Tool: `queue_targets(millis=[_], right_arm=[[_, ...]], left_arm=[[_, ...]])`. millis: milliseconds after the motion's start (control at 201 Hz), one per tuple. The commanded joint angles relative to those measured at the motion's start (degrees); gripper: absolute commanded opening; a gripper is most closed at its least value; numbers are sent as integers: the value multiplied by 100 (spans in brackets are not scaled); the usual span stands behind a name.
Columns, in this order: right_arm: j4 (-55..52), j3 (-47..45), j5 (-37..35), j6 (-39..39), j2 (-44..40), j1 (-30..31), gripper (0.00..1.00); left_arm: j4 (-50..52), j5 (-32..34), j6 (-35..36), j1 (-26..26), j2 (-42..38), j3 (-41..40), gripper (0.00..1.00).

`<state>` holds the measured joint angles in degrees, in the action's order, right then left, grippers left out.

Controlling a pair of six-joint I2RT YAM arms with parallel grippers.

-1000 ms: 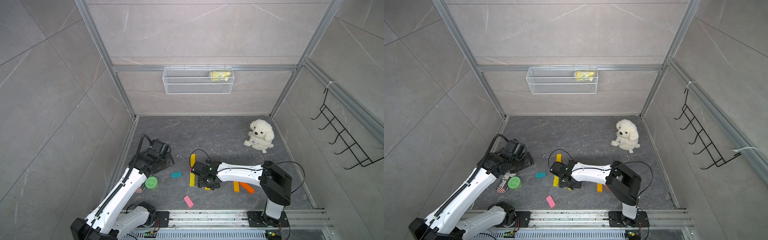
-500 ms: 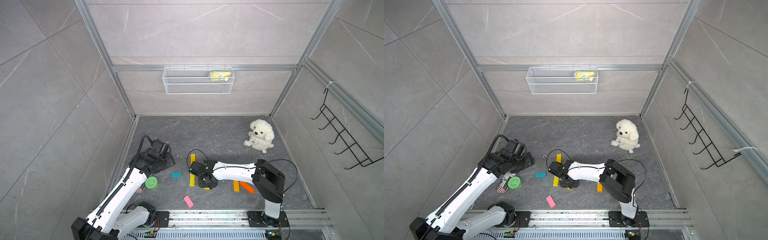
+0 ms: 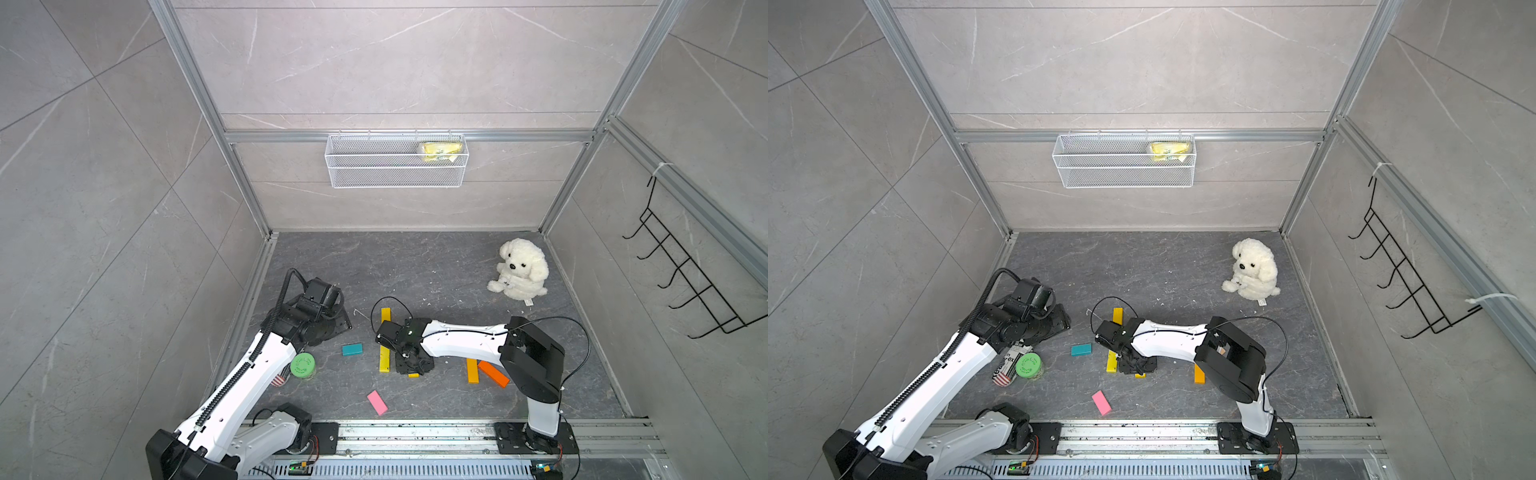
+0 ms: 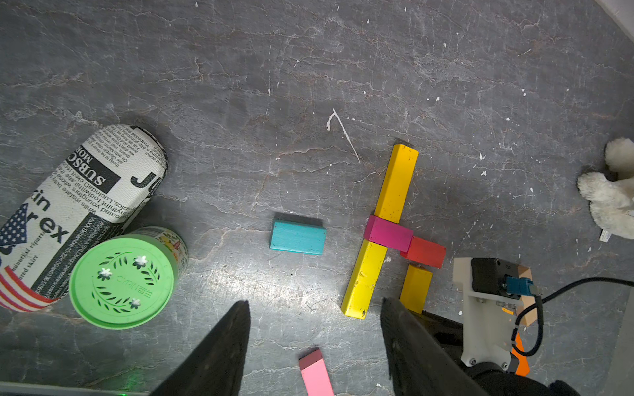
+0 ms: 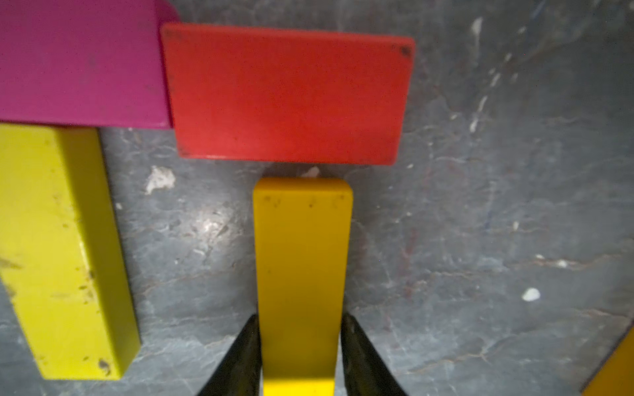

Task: Assemble the letter h with building blocks
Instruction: Assemble the building block at the center of the board.

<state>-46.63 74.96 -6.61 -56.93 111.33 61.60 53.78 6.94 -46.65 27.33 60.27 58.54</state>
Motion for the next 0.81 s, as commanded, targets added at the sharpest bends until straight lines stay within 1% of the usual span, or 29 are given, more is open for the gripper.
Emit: queue_targets(millis=[0, 239, 343, 398, 423, 478, 801], right_arm=[[-169, -82, -74, 140, -146, -69, 41], [-158, -78, 37, -1, -160, -73, 39], [-191, -156, 46, -116, -206, -72, 35], [-137, -212, 58, -113, -257, -76, 34], [-123, -242, 71, -277, -275, -72, 34], [-72, -271, 111, -300, -296, -70, 34], [-8, -77, 196, -188, -88, -89, 34]], left_arm=[[-66, -57, 113, -26, 11, 52, 65], [-61, -19, 135, -32, 7, 25, 65], [-63, 22, 171, -31, 11, 26, 64], [-60, 30, 191, -33, 36, 50, 64], [-61, 41, 205, -31, 45, 52, 64], [-69, 49, 215, -30, 70, 68, 64], [-52, 103, 275, -40, 134, 127, 63]])
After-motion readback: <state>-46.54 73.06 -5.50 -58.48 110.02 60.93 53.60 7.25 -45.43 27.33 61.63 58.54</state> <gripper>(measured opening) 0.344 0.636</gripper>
